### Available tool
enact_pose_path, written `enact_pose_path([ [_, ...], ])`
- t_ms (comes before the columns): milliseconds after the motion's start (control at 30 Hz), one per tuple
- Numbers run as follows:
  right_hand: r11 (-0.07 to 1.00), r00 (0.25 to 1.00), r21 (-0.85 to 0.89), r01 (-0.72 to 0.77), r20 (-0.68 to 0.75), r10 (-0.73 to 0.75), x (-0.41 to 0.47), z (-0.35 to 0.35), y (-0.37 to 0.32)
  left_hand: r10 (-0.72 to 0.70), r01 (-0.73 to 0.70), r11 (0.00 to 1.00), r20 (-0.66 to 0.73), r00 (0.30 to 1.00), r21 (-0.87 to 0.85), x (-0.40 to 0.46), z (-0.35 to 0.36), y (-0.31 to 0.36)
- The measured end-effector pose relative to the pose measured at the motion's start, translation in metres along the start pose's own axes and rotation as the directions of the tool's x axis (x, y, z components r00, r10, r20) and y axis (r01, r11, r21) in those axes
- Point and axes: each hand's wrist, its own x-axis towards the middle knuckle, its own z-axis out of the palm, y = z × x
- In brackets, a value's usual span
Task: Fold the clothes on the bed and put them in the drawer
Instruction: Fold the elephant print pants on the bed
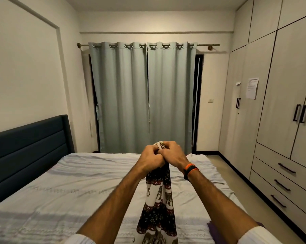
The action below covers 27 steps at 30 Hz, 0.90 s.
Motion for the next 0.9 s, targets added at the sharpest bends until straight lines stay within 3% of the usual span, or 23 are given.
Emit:
enact_pose_path([
  [200, 0.992, 0.994, -0.107, 0.073, -0.077, -0.081, -0.001, 0.006, 0.008, -0.058, 0.073, 0.995, 0.205, 0.977, -0.063, 0.005, -0.003, -0.005],
  [267, 0.99, 0.986, -0.113, 0.078, -0.136, -0.093, 0.002, 0.006, 0.012, -0.075, 0.086, 0.989, 0.095, 0.993, -0.123, 0.006, 0.0, -0.009],
  [333, 0.995, 0.986, -0.06, 0.077, -0.141, -0.085, 0.007, 0.003, 0.017, -0.142, 0.109, 0.968, -0.136, 0.98, -0.225, 0.009, 0.001, -0.019],
  [400, 0.99, 0.997, 0.137, 0.04, -0.065, -0.031, 0.009, -0.004, 0.018, -0.185, 0.102, 0.967, -0.369, 0.911, -0.234, 0.013, -0.006, -0.033],
  [433, 0.969, 1.0, 0.246, 0.019, -0.005, -0.018, 0.008, -0.01, 0.017, -0.189, 0.108, 0.972, -0.42, 0.888, -0.209, 0.014, -0.01, -0.039],
  [500, 0.919, 0.996, 0.393, 0.008, 0.084, -0.044, 0.006, -0.022, 0.012, -0.203, 0.127, 0.966, -0.356, 0.912, -0.225, 0.013, -0.021, -0.048],
  [567, 0.875, 0.99, 0.483, 0.018, 0.114, -0.084, 0.005, -0.034, 0.007, -0.166, 0.118, 0.954, -0.16, 0.973, -0.275, 0.011, -0.032, -0.05],
  [667, 0.819, 0.99, 0.574, 0.029, 0.096, -0.102, 0.006, -0.048, 0.001, -0.121, 0.135, 0.964, 0.072, 0.99, -0.229, 0.011, -0.044, -0.048],
  [733, 0.825, 0.989, 0.564, 0.036, 0.097, -0.11, 0.008, -0.058, 0.0, -0.092, 0.103, 0.97, 0.059, 0.994, -0.222, 0.015, -0.049, -0.044],
  [900, 0.928, 0.987, 0.367, 0.066, 0.115, -0.115, 0.019, -0.083, 0.005, 0.001, -0.021, 0.99, -0.145, 0.989, -0.137, 0.029, -0.063, -0.016],
])
